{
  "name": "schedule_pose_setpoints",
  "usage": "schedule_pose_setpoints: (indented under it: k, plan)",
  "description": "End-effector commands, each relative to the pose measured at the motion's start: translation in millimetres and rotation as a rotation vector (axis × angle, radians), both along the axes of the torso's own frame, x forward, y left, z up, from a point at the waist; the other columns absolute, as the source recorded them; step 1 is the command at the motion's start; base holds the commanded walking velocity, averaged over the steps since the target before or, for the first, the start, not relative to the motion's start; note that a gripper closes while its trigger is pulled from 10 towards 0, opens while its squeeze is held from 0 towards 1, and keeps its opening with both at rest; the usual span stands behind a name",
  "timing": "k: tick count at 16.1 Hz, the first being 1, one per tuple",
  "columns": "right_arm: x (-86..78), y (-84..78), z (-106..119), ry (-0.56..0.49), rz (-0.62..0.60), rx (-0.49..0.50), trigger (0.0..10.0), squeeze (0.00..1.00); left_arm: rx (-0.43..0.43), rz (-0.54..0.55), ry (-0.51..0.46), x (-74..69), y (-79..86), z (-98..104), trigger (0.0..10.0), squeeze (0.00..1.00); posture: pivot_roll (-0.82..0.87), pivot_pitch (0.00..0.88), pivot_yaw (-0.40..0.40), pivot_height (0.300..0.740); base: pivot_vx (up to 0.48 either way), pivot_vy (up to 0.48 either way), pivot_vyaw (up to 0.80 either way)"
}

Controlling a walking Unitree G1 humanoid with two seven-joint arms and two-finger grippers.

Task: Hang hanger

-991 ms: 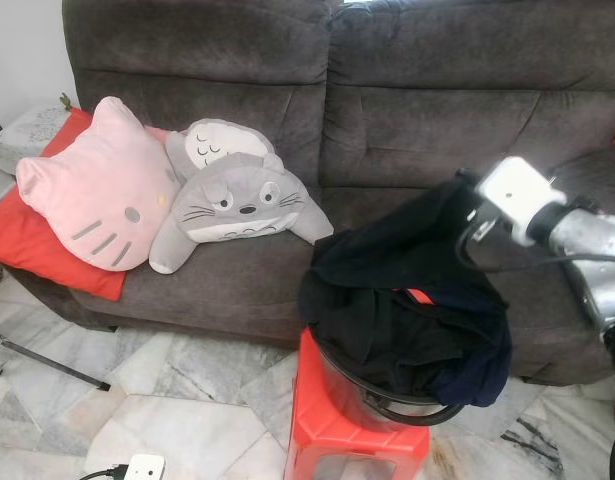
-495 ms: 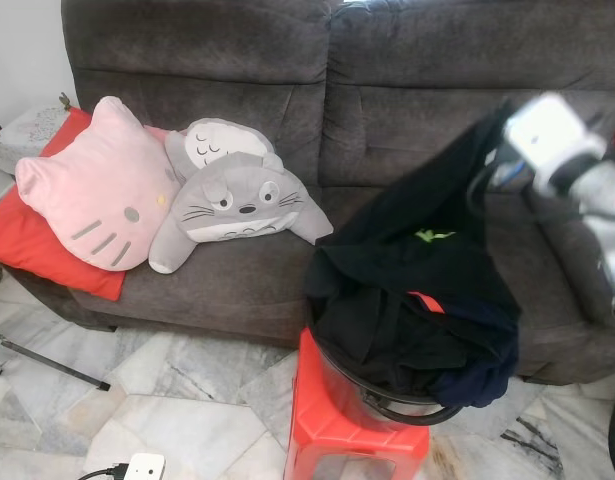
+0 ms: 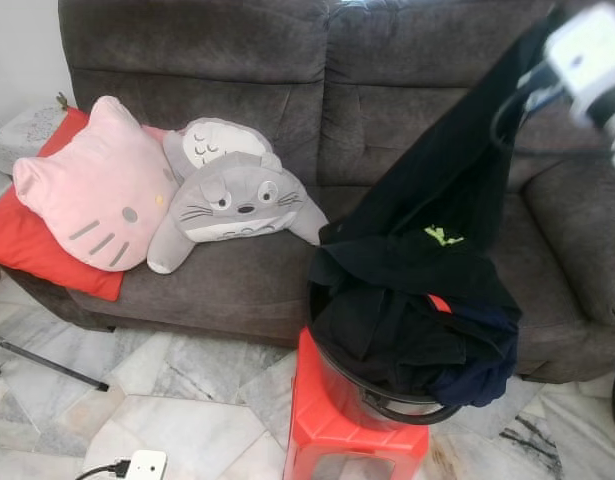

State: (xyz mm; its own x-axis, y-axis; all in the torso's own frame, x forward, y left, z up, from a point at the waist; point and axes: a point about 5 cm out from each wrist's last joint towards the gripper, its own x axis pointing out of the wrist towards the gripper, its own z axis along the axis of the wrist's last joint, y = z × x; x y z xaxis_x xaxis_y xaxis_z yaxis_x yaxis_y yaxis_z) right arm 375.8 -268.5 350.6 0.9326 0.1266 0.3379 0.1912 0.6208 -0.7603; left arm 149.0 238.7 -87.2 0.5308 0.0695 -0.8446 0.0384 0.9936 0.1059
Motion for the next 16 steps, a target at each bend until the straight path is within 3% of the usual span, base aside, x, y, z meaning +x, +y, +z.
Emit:
schedule_pose_setpoints:
  k: [1, 4, 8, 13, 16]
  plan:
    - [-3.4, 1.4, 17.7, -0.062, 0.008, -0.014, 0.0, 0.0, 0.002, 0.006, 0.015, -3.2, -0.3, -1.6, 10.0, 0.0, -0.16, 0.0, 0.047, 0.74, 0.0, 0.0, 0.0]
    - [-2.4, 4.1, 25.4, -0.079, 0.013, -0.023, 0.0, 0.0, 0.003, 0.008, 0.019, -3.7, -0.5, -1.9, 10.0, 0.0, -0.17, 0.0, 0.053, 0.74, 0.0, 0.0, 0.0]
    - [-8.1, -4.2, 57.6, -0.155, -0.048, -0.025, 0.0, 0.0, 0.006, 0.011, 0.023, -4.1, 1.3, -1.7, 10.0, 0.0, -0.18, 0.0, 0.054, 0.74, 0.0, 0.0, 0.0]
    - [-3.7, 1.7, 21.7, -0.089, 0.012, 0.031, 0.0, 0.0, 0.008, 0.018, 0.038, -8.9, 5.4, -2.5, 10.0, 0.0, -0.18, 0.0, 0.057, 0.74, 0.0, 0.0, 0.0]
    - [-8.3, 22.0, -22.0, -0.041, 0.09, 0.132, 0.0, 0.0, 0.019, 0.023, 0.047, -11.7, 9.7, -2.4, 10.0, 0.0, -0.16, 0.0, 0.054, 0.74, 0.0, 0.0, 0.0]
